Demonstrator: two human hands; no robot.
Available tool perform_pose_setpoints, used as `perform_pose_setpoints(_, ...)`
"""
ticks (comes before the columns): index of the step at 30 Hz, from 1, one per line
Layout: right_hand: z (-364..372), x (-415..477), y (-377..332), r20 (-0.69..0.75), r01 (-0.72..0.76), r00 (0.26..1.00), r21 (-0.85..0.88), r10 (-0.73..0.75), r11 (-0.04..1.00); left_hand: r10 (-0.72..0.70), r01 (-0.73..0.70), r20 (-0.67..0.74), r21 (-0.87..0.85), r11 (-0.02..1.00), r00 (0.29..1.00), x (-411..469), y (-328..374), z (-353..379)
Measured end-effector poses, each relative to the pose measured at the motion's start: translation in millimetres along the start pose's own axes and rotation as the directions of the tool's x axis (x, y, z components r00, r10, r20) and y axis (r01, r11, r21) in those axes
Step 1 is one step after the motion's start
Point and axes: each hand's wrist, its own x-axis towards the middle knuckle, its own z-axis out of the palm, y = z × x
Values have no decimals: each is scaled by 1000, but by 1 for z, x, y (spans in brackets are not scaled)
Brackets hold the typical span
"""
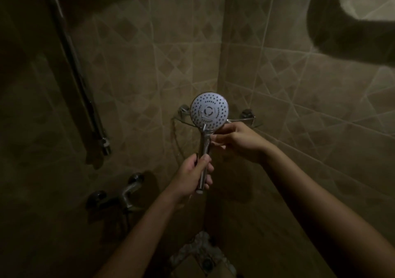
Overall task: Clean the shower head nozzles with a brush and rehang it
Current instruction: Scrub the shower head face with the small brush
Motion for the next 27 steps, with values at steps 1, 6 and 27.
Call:
perform_pose_setpoints(1,0,11,-2,8,3,1000,-80,-2,997,6,-6,-2,1,1000,1000,5,0,-10)
perform_pose_setpoints(6,-8,73,-4,-328,17,940,-231,-94,973,10,-10,-15,4,1000,1000,34,-6,-53)
perform_pose_setpoints(27,-58,217,27,-593,-462,805,-662,-35,590,-76,76,6,-37,996,997,115,-30,-114)
